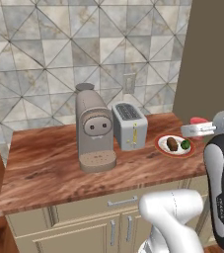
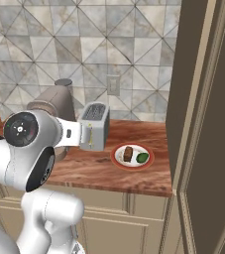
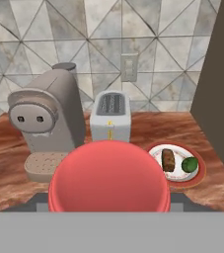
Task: Pick the avocado and bread from the counter and place them on the plate. Then pick the jam from the cabinet and place it next to the plate. Lastly close the cabinet door.
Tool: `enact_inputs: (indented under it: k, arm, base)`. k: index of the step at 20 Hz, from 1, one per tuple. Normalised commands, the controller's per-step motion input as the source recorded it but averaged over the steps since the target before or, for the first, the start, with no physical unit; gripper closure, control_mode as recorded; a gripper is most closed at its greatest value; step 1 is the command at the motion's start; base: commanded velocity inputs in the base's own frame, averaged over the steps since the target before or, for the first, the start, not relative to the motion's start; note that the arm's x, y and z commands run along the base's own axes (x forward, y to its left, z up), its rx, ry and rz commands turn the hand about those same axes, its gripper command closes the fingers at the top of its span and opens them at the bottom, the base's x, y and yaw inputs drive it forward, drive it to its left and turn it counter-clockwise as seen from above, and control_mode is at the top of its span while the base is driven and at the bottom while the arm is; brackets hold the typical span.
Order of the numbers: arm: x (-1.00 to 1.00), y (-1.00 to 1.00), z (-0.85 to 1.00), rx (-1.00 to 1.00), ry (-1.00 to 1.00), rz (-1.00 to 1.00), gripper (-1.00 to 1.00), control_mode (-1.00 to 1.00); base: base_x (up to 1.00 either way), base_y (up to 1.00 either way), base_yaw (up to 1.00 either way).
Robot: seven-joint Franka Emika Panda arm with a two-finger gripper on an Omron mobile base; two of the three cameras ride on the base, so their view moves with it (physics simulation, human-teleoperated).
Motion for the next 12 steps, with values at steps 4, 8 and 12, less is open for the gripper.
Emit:
enact_inputs:
  k: [4,8,12]
  arm:
    - [0.0,0.0,-0.29,0.0,0.0,-0.1,1.0,-1.0]
    - [0.0,0.0,-0.35,0.0,0.04,-0.16,1.0,-1.0]
    - [0.0,0.0,-0.4,0.0,0.02,-0.15,1.0,-1.0]
  base:
    - [0.0,0.0,0.0]
    - [0.0,0.0,0.0]
    - [0.0,0.0,0.0]
